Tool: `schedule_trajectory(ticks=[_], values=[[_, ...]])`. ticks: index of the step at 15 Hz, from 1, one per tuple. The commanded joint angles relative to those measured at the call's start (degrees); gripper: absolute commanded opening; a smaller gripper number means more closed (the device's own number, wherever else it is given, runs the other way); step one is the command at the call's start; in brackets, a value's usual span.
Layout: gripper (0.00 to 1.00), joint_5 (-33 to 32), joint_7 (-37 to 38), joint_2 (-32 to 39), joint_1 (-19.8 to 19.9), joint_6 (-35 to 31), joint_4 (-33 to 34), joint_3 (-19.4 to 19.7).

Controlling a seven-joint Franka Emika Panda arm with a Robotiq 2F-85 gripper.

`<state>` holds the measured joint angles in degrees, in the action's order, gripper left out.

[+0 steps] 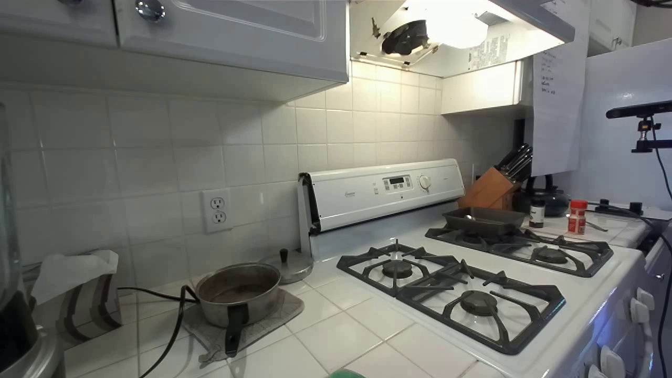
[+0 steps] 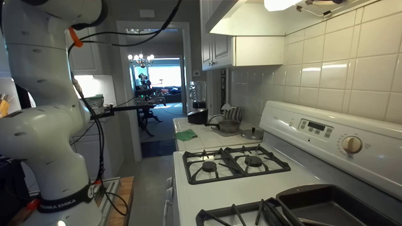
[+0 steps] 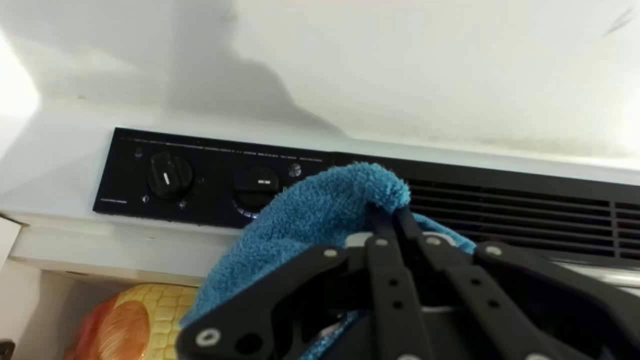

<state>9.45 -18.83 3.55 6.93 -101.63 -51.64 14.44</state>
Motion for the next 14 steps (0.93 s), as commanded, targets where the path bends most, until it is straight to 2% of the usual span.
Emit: schedule_trajectory(ticks=[1, 6, 11, 14], values=[[0.01, 0.1, 0.36, -1.53, 0.48, 3.9, -0.03, 0.43], [0.01, 1.49, -0.59, -3.76, 0.93, 4.87, -1.29, 1.04], [0.01, 0.15, -0.93, -6.29, 0.64, 6.09, -3.41, 1.29], [0.01, 0.47, 0.75, -6.56, 0.7, 11.7, -3.36, 1.62]])
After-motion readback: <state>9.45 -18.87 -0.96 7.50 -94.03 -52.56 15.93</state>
